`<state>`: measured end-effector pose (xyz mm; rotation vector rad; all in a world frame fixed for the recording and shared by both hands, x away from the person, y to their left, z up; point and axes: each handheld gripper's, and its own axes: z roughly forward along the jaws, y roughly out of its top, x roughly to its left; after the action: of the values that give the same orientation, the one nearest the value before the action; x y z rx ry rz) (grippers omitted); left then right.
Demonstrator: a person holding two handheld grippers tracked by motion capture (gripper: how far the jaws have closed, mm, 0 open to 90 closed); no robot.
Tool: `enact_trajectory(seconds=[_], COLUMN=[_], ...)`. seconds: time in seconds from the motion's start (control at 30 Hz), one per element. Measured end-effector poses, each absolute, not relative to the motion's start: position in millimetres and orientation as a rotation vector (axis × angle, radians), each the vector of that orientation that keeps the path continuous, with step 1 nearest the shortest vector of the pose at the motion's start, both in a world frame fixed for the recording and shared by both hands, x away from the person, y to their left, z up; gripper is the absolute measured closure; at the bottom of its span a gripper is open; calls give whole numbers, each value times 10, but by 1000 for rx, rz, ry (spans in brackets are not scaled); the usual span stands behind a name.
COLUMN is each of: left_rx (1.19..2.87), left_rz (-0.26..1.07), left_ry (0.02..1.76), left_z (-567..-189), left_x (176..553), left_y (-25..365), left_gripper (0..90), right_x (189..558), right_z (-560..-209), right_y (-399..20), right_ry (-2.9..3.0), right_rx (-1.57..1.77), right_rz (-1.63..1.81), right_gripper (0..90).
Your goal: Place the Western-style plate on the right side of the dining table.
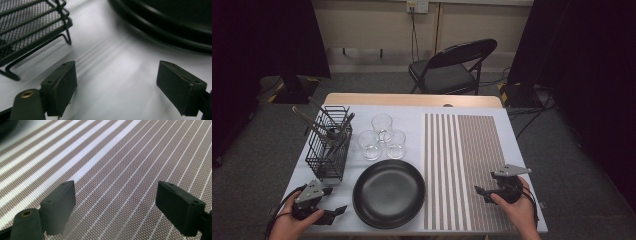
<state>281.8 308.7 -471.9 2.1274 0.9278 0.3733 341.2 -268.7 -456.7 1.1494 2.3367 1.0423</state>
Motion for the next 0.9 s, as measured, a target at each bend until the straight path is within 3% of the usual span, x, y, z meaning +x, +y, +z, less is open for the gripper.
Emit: enact_trajectory(seconds=[0.47, 0.9], left_rx=[2004, 2002], left_rz=[299, 287], left_ry=[962, 920], left_z=[-4547, -4445], left_x=[2791, 2779], left_y=[3057, 2993], left_gripper=[155, 172], right_x=[3390, 3404], right_z=[-4513, -4444], right_y=[-2563, -2513], right_ry=[2384, 2345], right_rx=[1083, 1102], right_rz=[1039, 1086], right_gripper=[158, 157])
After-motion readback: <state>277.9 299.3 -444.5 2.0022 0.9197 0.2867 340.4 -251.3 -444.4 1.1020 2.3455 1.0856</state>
